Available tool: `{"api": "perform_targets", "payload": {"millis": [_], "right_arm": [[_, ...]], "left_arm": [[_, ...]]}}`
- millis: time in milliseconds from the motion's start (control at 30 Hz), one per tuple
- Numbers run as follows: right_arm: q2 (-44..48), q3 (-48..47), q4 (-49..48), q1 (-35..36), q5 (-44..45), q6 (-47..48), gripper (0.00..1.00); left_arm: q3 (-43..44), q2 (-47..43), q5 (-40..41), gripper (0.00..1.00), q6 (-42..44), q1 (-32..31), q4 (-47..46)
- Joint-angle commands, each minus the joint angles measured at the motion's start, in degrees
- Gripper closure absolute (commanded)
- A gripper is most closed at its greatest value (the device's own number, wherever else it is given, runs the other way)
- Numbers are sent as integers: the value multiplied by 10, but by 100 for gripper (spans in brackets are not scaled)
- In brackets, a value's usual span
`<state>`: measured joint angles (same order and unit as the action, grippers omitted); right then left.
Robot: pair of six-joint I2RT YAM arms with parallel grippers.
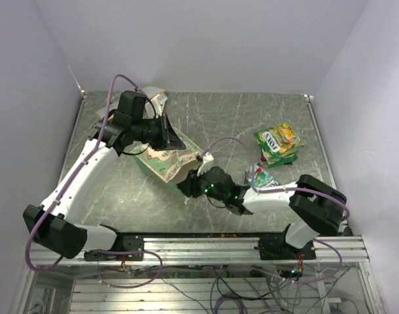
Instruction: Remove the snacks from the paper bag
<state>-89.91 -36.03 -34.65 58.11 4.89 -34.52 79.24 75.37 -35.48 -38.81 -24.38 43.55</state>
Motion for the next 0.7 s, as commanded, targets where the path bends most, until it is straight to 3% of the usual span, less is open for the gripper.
{"api": "perform_targets", "payload": {"millis": [0,167,333,667], "right_arm": [[-7,1,-130,57,28,-10,68],[29,61,-138,48,122,-27,61],[39,72,-120,31,162,-22,53],[-79,-13,-146,28,242,-56,44]], "left_arm": [[20,-16,61,93,-16,-5,4],[-22,-50,90,93,-67,-6,-53],[-38,-56,80,93,-96,-6,-89],[-1,-34,77,93,-108,-7,-105]]}}
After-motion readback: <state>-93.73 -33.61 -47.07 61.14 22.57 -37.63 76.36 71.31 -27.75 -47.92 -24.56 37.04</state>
